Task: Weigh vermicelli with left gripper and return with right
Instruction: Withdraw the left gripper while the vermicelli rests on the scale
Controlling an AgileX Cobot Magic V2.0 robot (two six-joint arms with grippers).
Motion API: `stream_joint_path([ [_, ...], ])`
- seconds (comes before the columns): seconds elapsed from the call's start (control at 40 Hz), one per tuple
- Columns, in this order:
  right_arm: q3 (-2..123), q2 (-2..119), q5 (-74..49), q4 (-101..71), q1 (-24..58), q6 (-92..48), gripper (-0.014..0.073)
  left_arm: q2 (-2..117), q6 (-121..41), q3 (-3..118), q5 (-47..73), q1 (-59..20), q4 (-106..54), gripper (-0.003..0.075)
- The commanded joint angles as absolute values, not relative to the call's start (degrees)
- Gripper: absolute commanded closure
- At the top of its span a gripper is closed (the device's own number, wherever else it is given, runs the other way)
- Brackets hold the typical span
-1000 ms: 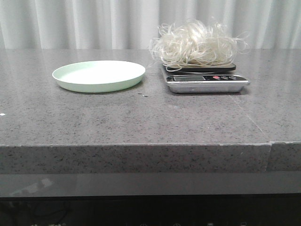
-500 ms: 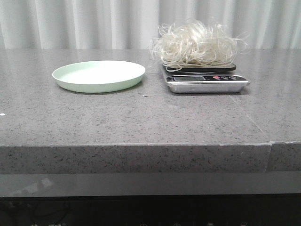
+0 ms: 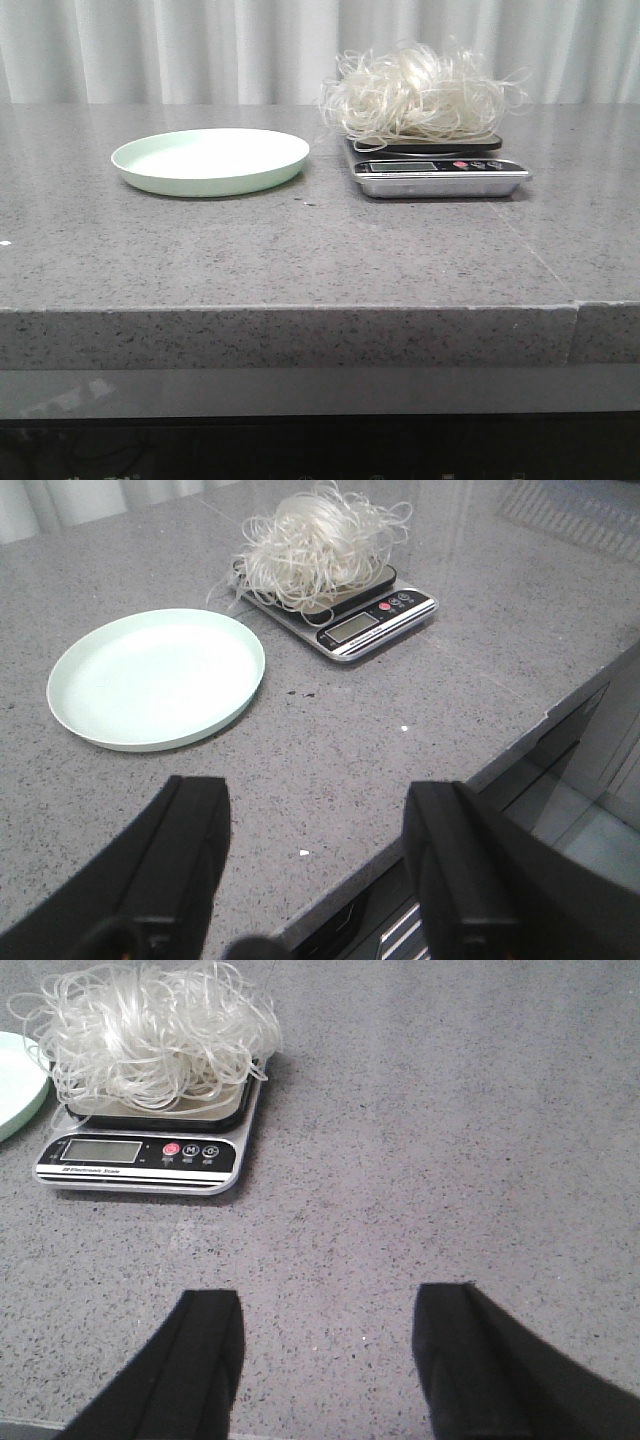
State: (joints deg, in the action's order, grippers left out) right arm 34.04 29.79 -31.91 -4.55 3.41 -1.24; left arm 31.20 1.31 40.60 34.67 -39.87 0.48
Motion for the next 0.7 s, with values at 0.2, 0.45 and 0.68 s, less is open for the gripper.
stream_joint_path([
  [0.2, 40.6, 36.9, -28.6, -6.2, 3.9, -1.7, 0.0095, 31.4, 1.9, 42.1, 29.6, -40.3, 0.0, 0.0247],
  [0.45, 51.3, 51.8, -30.4, -6.8, 10.4, -4.2, 0.0095, 31.4, 1.9, 42.1, 29.6, -40.3, 0.0, 0.0247],
  [0.68, 63.3, 66.2, -30.5, -6.8, 16.5, -5.7, 0.0095, 31.4, 1.9, 42.1, 29.6, -40.3, 0.0, 0.0247],
])
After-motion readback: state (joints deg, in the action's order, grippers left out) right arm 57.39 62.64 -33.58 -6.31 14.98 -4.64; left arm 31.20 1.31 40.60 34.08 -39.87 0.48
